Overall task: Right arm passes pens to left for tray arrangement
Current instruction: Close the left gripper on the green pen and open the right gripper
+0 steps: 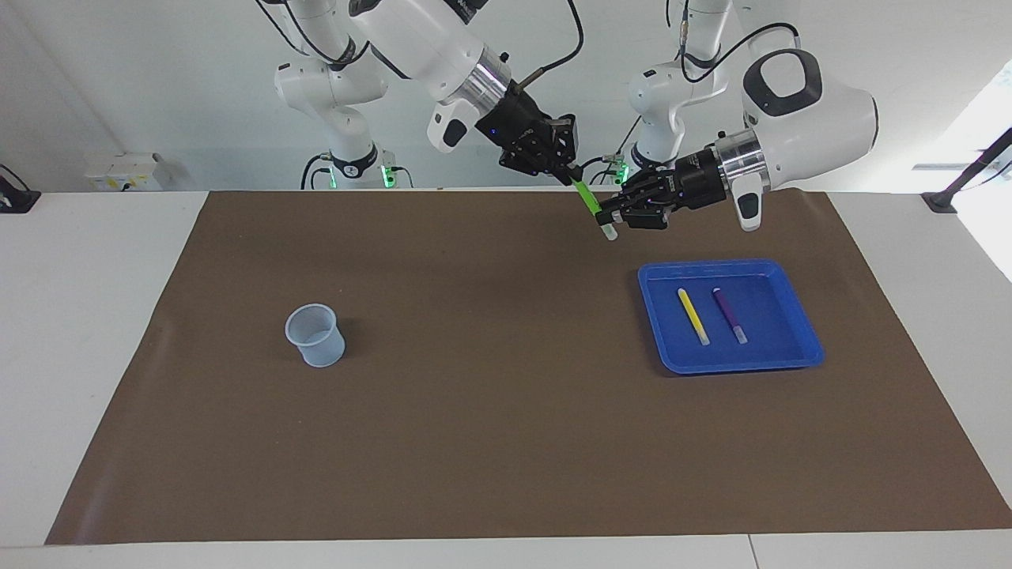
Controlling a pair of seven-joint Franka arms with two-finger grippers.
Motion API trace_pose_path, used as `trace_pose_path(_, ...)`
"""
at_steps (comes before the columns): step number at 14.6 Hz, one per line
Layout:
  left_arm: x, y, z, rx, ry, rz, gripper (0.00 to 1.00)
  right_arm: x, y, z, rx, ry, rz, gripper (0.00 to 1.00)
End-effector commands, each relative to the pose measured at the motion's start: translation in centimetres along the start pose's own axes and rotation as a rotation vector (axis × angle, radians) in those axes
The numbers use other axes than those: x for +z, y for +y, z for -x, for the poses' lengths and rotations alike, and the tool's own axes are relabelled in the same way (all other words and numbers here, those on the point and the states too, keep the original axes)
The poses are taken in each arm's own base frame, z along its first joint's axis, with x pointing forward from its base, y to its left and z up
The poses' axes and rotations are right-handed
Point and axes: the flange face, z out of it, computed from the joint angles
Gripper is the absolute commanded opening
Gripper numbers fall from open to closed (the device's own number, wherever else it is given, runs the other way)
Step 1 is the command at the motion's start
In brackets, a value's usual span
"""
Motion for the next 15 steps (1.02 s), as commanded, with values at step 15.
trace_pose_path(15, -0.62, 0.13, 1.15, -0.034, 0.017, 0.072, 0.00, 1.34, -0.35, 1.07, 0.005, -0.014, 0.026, 0.00)
